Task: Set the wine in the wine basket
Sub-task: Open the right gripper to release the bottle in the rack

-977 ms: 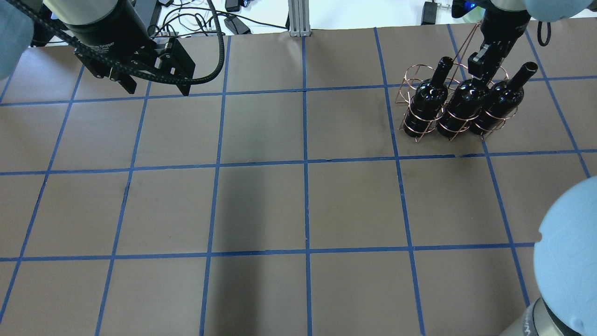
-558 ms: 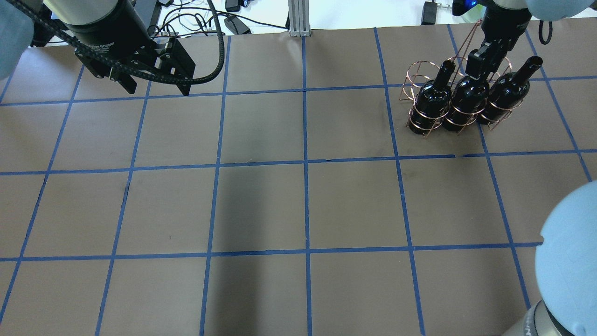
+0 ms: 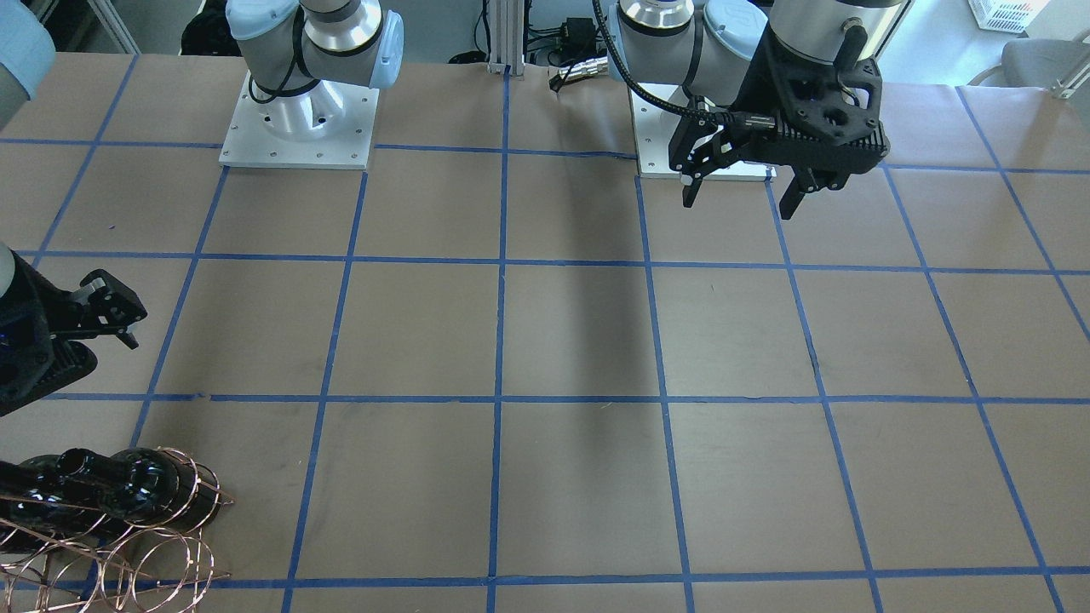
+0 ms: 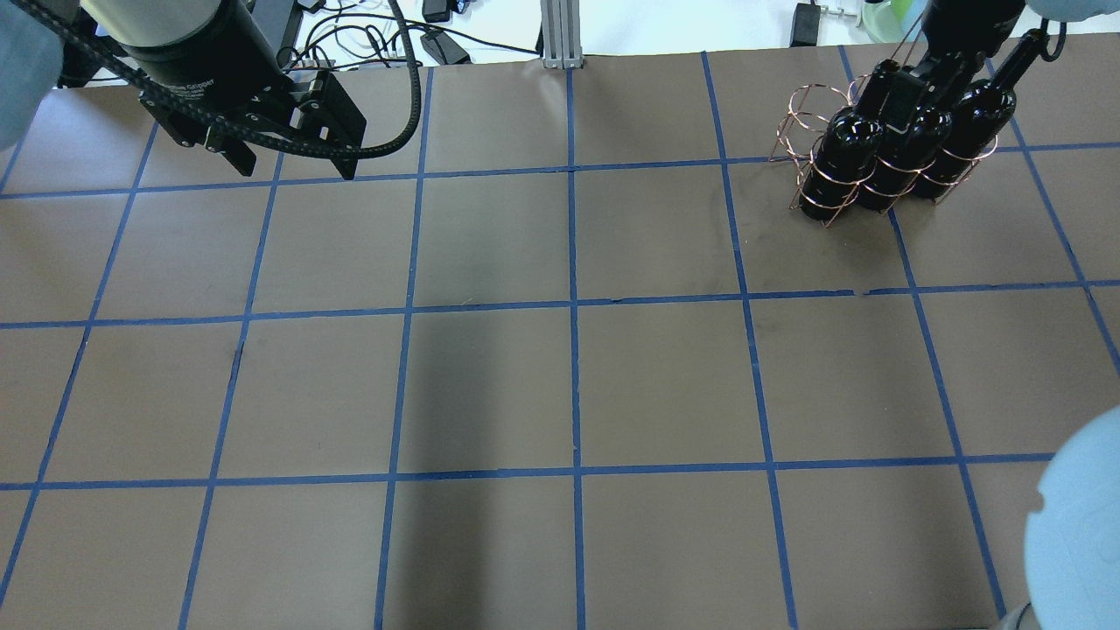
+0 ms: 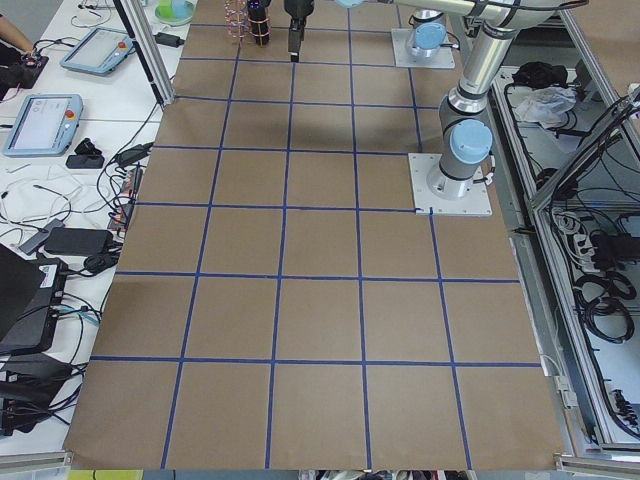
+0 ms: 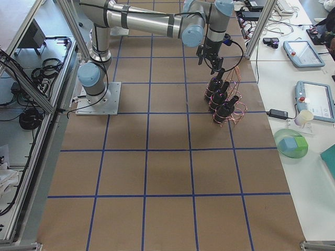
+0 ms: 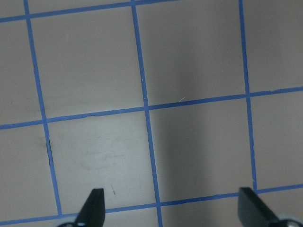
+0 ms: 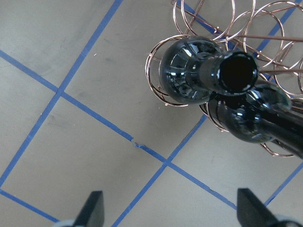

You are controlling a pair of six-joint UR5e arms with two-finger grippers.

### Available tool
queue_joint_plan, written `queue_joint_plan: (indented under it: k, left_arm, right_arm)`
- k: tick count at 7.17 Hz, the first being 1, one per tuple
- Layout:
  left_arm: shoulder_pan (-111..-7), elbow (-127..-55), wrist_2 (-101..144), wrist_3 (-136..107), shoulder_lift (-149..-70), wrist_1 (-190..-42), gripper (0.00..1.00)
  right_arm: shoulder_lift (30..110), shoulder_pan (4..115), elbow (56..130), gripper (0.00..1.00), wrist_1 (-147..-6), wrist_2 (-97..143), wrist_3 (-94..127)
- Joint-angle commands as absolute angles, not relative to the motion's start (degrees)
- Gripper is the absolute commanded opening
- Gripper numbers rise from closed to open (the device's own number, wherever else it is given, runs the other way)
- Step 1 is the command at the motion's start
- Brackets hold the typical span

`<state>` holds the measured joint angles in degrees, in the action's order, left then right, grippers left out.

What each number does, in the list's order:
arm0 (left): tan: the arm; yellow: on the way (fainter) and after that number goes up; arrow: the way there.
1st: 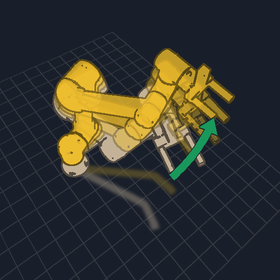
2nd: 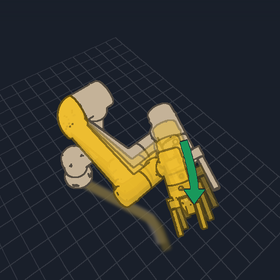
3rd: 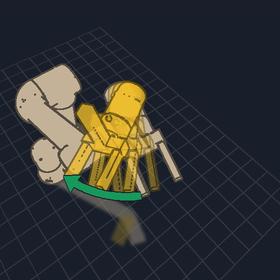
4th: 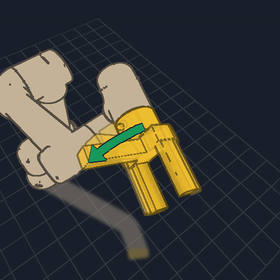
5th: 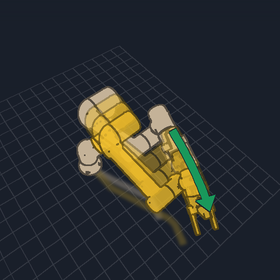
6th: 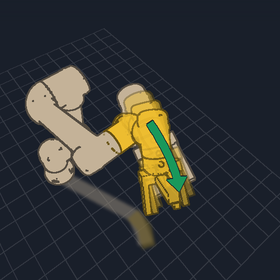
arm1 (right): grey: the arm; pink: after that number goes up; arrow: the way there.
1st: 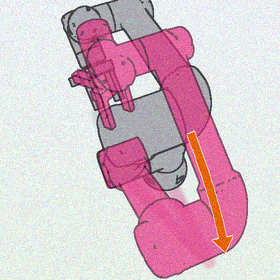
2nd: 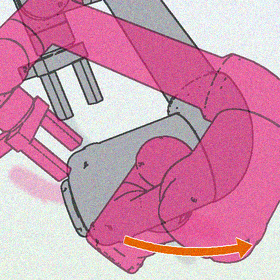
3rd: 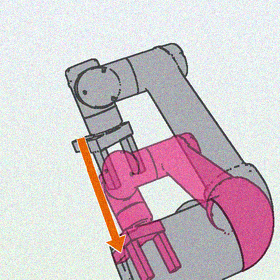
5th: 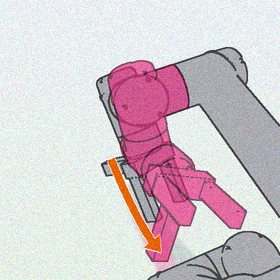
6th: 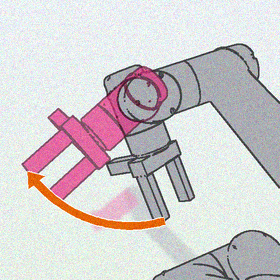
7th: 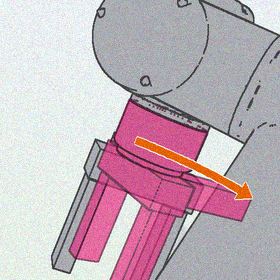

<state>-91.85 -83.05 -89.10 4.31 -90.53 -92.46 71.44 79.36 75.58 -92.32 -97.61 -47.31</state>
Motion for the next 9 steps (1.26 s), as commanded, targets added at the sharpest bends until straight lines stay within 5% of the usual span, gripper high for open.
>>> queue_joint_plan:
  k: [1, 9]
  left_arm:
    - [-91.85, -83.06, -89.03, 4.31, -90.53, -92.46, 1.0]
    - [-91.85, -83.06, -89.47, 4.31, -90.26, -92.64, 1.0]
  right_arm:
    - [71.1, 79.37, 75.59, 1.0, -92.29, -97.56, -47.11]
    - [79.09, 81.99, 75.67, 1.0, -88.6, -94.57, -12.28]
